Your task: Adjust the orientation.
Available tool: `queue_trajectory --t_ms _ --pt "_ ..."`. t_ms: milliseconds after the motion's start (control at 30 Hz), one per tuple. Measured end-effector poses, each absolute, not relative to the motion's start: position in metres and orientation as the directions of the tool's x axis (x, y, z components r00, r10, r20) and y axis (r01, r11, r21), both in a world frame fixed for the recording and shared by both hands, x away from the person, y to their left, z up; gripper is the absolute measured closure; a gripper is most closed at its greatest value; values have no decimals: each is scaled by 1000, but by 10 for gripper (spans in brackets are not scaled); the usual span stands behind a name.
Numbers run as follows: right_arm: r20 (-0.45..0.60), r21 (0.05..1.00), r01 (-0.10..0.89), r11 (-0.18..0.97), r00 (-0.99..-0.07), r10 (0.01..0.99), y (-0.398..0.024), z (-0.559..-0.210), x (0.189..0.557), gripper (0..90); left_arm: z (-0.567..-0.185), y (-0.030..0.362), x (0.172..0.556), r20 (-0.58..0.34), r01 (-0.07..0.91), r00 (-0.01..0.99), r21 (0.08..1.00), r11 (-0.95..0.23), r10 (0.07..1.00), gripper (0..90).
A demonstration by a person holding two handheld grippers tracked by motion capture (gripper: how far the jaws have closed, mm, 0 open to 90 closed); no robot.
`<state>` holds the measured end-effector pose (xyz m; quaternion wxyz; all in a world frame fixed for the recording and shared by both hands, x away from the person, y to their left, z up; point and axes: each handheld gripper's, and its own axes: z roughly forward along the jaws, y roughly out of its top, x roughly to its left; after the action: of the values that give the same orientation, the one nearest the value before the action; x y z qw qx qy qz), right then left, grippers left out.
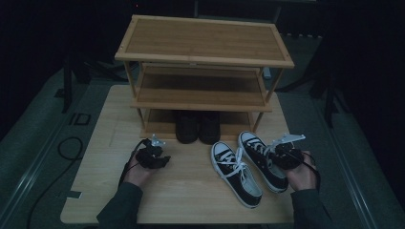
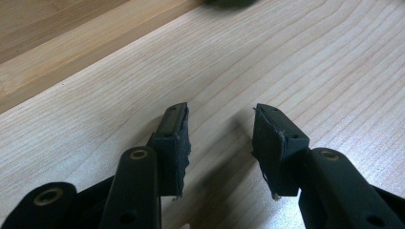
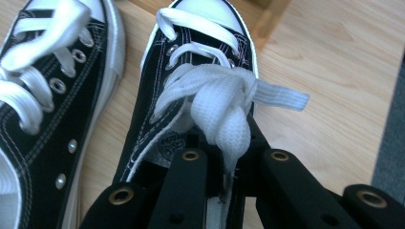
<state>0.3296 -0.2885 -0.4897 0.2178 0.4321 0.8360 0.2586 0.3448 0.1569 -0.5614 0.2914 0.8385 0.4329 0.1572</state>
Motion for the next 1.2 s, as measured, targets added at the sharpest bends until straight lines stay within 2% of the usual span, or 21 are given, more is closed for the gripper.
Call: queue_trajectory --t_ms 533,1033,1200 --pt "-169 638 543 546 -593 787 -266 -502 337 848 -561 157 345 11 634 576 625 -455 817 568" --pt "-136 620 532 577 -652 746 -279 -514 330 843 -562 157 345 11 634 574 626 -453 819 568" --pt "-163 594 534 603 -653 739 -279 -519 328 841 -561 157 345 13 633 576 625 -456 817 567"
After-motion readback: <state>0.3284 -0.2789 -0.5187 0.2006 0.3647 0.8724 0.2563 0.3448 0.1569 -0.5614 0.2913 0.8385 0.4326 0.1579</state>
